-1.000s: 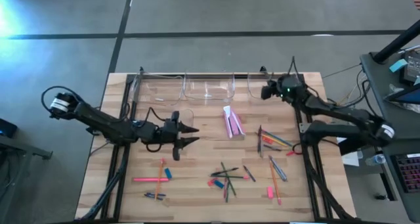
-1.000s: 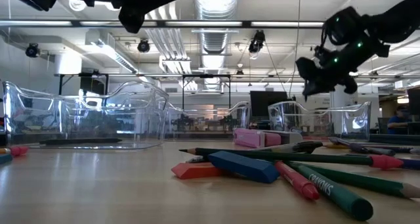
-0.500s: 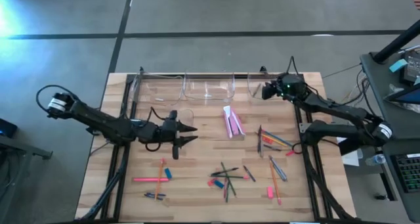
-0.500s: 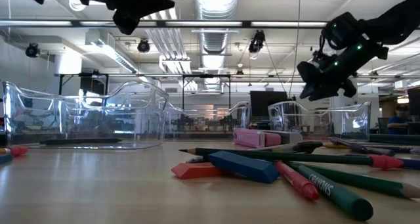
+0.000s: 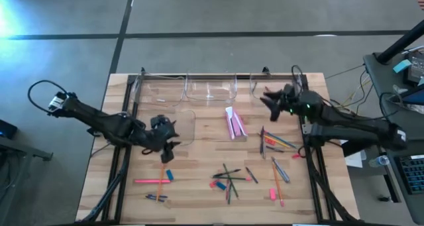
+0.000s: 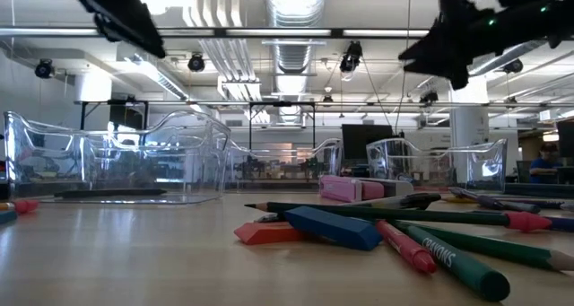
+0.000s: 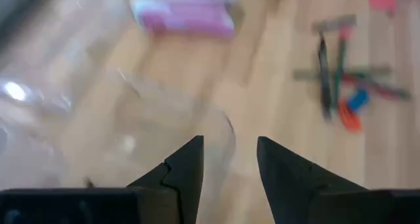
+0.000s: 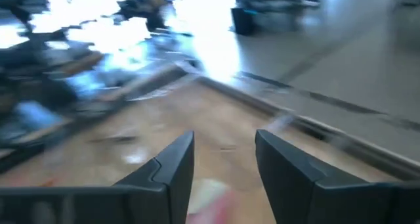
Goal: Sort crayons/erasers/pens/pencils in bins
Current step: Put the orange pencil into the top left transparent bin
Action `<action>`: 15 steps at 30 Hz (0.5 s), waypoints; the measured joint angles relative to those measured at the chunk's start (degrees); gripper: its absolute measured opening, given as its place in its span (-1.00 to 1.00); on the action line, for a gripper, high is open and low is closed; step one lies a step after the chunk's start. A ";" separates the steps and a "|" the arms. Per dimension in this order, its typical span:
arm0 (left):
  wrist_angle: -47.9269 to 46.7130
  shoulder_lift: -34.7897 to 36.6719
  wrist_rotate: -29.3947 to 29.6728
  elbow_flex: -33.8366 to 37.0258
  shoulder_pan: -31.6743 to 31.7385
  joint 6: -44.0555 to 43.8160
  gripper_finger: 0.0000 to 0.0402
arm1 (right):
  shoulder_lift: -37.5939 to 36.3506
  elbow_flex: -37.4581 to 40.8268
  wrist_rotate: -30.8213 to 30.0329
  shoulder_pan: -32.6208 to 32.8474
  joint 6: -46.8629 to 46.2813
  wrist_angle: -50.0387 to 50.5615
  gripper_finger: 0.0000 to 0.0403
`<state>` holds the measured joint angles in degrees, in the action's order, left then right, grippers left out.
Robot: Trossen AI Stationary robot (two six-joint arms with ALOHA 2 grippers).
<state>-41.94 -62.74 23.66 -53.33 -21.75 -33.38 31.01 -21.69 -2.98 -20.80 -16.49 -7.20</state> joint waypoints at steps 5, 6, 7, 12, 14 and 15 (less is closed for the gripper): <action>-8.10 -3.40 -5.81 -0.21 -3.23 -19.99 -0.36 | -1.82 5.11 -0.47 13.38 1.61 -13.88 -0.26; -9.28 -4.04 -7.56 -0.21 -3.85 -22.60 -0.36 | -1.80 6.17 -1.12 15.72 2.41 -16.71 -0.26; -10.19 -4.69 -9.26 -0.21 -4.68 -24.41 -0.36 | -1.80 7.26 -2.08 17.76 3.15 -19.11 -0.26; -11.23 -7.18 -12.77 -0.10 -9.98 -31.64 -0.36 | -1.61 10.34 -11.19 24.38 6.58 -25.10 -0.26; -11.15 -8.26 -12.80 -0.10 -12.19 -33.87 -0.36 | -1.75 10.35 -12.58 25.05 6.75 -25.10 -0.26; -11.16 -8.72 -12.81 -0.10 -13.41 -35.16 -0.36 | -1.75 10.23 -12.59 25.20 6.71 -24.91 -0.26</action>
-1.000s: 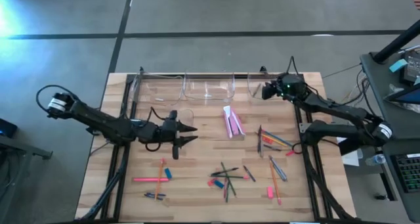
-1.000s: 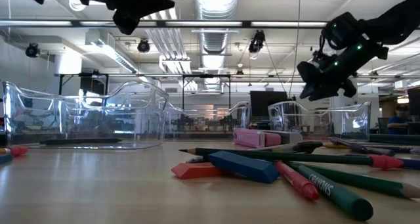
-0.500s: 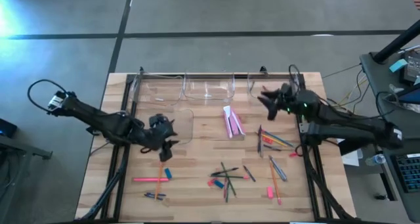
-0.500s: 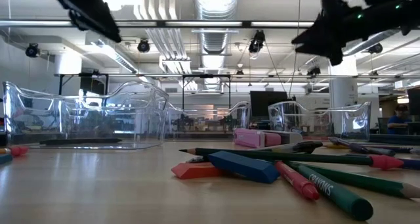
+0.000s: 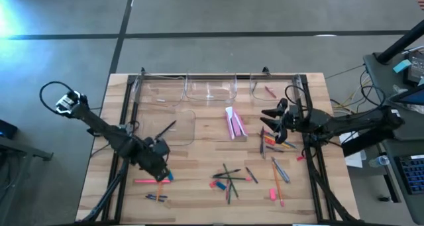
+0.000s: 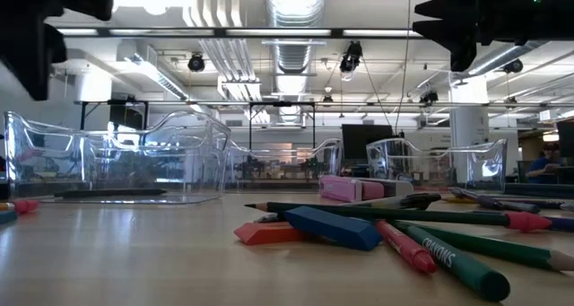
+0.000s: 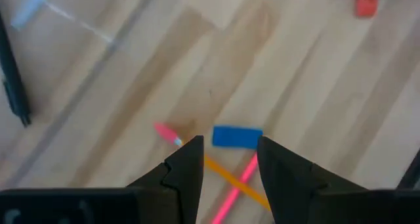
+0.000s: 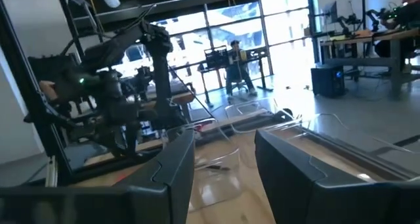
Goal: Sort crayons/erasers/pens/pencils in bins
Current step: Put the orange pencil into the top left transparent bin
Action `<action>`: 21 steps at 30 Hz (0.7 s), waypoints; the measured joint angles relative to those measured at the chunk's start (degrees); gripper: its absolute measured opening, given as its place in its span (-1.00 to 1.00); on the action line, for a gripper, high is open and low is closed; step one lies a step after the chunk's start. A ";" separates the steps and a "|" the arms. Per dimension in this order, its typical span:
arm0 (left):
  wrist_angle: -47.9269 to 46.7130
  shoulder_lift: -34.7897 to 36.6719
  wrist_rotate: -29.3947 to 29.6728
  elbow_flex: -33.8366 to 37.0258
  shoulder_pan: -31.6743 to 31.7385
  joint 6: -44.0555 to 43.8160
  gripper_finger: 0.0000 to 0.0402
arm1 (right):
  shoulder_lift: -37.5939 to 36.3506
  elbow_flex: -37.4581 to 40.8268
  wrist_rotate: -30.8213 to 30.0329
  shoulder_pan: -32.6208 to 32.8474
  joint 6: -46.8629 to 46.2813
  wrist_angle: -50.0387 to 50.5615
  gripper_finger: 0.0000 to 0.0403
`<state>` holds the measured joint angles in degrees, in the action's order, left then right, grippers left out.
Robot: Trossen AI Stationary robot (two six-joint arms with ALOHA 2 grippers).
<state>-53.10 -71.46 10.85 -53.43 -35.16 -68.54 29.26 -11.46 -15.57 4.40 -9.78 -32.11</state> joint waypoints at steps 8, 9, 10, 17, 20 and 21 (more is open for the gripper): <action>0.07 -7.11 -0.53 0.26 -8.27 -11.93 -0.36 | 2.35 -1.61 0.50 -0.01 -0.27 0.48 -0.26; 0.07 -8.38 -1.08 0.27 -8.53 -13.12 -0.36 | 2.84 -1.71 0.50 -0.01 -0.29 0.48 -0.26; 0.06 -9.52 -1.48 0.30 -8.56 -14.06 -0.36 | 3.29 -1.81 0.50 -0.01 -0.39 0.45 -0.26; 0.20 -15.56 -3.43 0.35 -8.22 -15.18 -0.36 | 5.95 -2.66 0.52 -0.01 -0.61 0.04 -0.26; 0.48 -16.15 -3.36 0.35 -8.13 -15.16 -0.36 | 6.83 -2.94 0.52 -0.01 -0.59 0.09 -0.26; 0.54 -16.05 -3.36 0.37 -8.15 -15.16 -0.36 | 7.14 -3.05 0.52 -0.01 -0.60 0.06 -0.26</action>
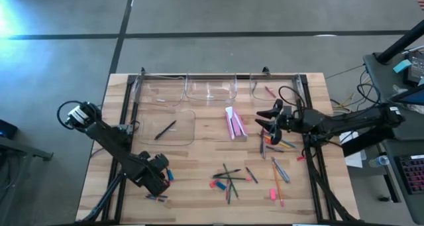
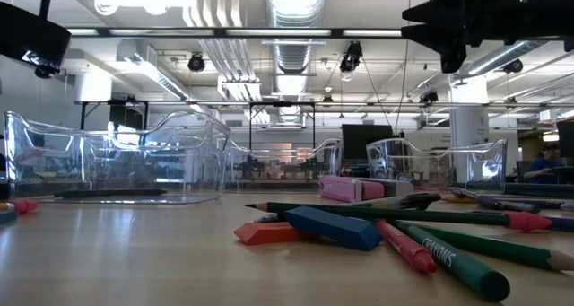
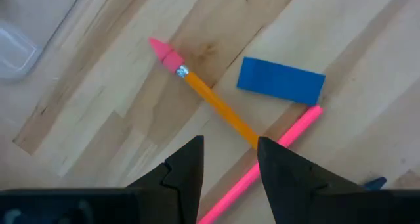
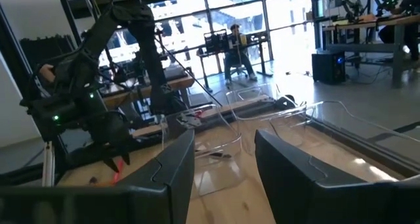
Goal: Sort crayons/erasers/pens/pencils in bins
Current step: Put the orange pencil into the top left transparent bin
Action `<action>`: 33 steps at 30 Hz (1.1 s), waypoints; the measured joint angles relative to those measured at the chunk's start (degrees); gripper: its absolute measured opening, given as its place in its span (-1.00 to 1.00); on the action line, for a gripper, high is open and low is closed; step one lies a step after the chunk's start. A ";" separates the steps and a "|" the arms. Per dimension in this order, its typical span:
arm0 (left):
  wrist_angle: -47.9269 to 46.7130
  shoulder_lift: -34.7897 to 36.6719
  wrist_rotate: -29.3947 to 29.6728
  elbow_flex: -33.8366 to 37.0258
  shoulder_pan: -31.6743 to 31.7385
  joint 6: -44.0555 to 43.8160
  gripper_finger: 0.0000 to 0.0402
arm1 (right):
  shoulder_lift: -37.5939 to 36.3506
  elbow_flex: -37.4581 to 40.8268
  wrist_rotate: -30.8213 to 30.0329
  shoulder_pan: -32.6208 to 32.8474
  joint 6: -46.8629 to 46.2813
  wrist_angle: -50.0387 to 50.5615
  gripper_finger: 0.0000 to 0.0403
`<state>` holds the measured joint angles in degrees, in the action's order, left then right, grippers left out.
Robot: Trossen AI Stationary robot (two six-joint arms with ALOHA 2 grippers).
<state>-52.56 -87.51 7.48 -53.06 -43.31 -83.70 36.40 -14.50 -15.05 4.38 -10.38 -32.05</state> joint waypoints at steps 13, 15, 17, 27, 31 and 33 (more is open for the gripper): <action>15.31 5.00 -0.19 11.85 0.61 -4.99 -0.36 | 0.53 -0.11 -0.01 0.00 0.09 0.03 -0.26; 15.38 5.19 -0.19 12.63 0.61 -5.89 -0.37 | 0.53 -0.11 -0.01 0.00 0.11 0.03 -0.26; 16.12 4.96 -0.22 12.98 0.61 -5.97 -0.39 | 0.53 -0.11 -0.01 0.00 0.11 0.00 -0.26; 15.61 4.07 -0.89 13.06 0.61 -6.11 -0.92 | 0.53 -0.11 -0.02 0.00 0.11 0.10 -0.26; 16.37 6.44 -1.40 12.27 0.59 -6.13 -0.93 | 0.53 -0.11 -0.02 0.00 0.23 0.15 -0.26; 15.98 8.57 -1.40 11.83 0.59 -5.63 -0.93 | 0.53 -0.11 -0.02 0.00 0.50 0.14 -0.26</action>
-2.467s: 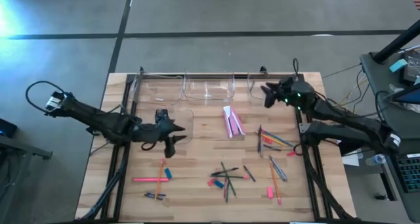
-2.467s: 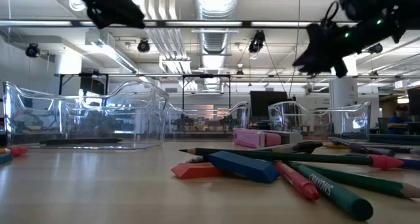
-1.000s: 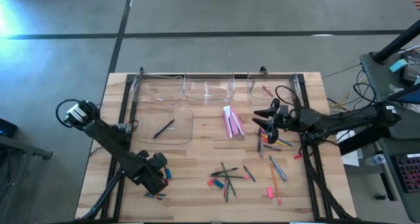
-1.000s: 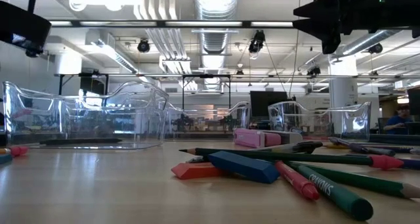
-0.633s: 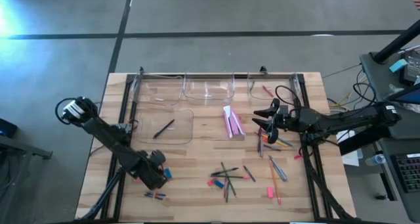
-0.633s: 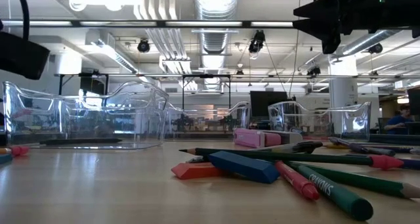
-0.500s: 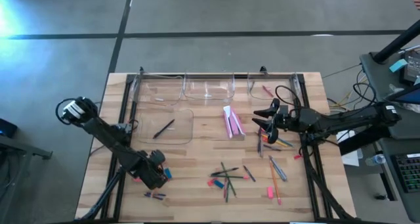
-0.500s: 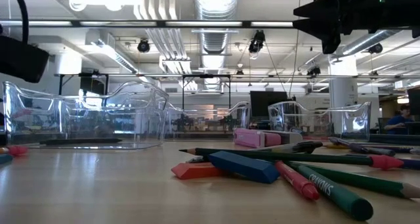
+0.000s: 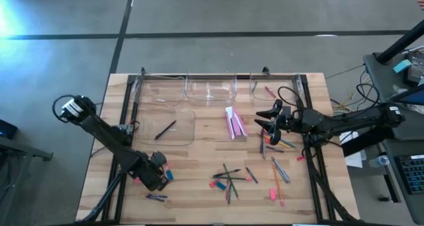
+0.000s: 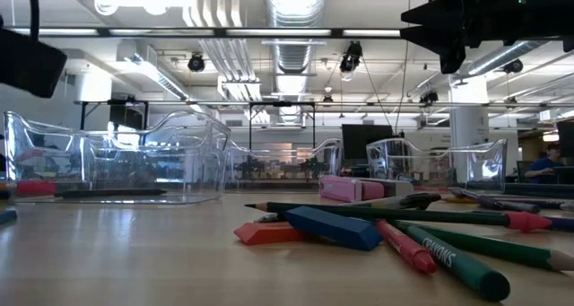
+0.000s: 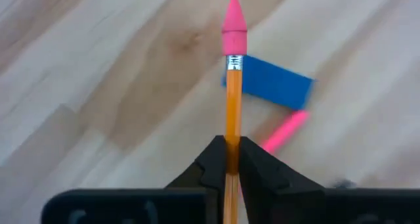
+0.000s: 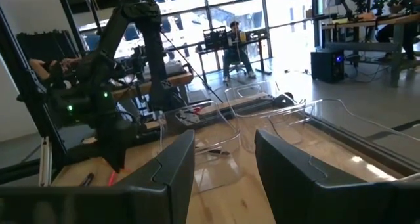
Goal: Sort crayons/erasers/pens/pencils in bins
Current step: Put the orange pencil into the top left transparent bin
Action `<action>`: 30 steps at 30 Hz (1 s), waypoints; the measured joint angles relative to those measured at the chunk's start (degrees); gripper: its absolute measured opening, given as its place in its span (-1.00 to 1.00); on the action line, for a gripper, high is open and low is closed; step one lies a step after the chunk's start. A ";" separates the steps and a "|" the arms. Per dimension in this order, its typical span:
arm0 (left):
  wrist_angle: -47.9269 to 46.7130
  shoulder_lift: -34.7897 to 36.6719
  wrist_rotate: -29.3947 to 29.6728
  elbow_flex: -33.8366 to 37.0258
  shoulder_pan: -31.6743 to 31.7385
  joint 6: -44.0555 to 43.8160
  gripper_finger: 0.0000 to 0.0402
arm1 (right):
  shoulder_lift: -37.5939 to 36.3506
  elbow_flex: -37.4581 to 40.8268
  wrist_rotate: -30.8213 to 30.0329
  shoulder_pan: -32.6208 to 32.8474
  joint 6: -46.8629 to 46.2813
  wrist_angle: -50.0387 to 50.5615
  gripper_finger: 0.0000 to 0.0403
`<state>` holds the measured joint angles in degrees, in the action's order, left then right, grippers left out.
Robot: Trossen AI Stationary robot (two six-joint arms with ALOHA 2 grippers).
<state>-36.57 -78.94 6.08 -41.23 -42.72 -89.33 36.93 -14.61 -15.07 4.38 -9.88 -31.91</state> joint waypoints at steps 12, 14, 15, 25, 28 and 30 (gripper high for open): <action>-0.05 21.96 32.64 -8.00 3.73 32.04 -0.97 | 0.00 0.00 -0.50 -0.02 0.06 -0.10 -0.26; -0.06 25.75 40.93 -8.73 6.43 42.66 -0.97 | 0.00 0.00 -0.66 -0.02 0.06 -0.12 -0.26; -0.18 27.52 44.44 -8.88 8.15 48.10 -0.97 | 0.00 0.00 -0.98 -0.02 0.06 -0.12 -0.26; -0.40 34.13 39.40 -9.42 46.48 98.14 -0.97 | 0.02 0.00 -1.50 -0.02 0.76 -0.08 -0.26; -0.48 30.86 30.99 -9.21 60.23 105.74 -0.97 | 0.02 0.00 -1.51 -0.02 0.81 -0.08 -0.26; -0.48 27.50 24.79 -9.21 67.86 108.97 -0.97 | 0.02 0.00 -1.51 -0.02 0.86 -0.05 -0.26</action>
<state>-37.06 -51.44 30.87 -50.43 25.14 19.64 36.95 -14.61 -16.58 4.36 -9.02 -31.97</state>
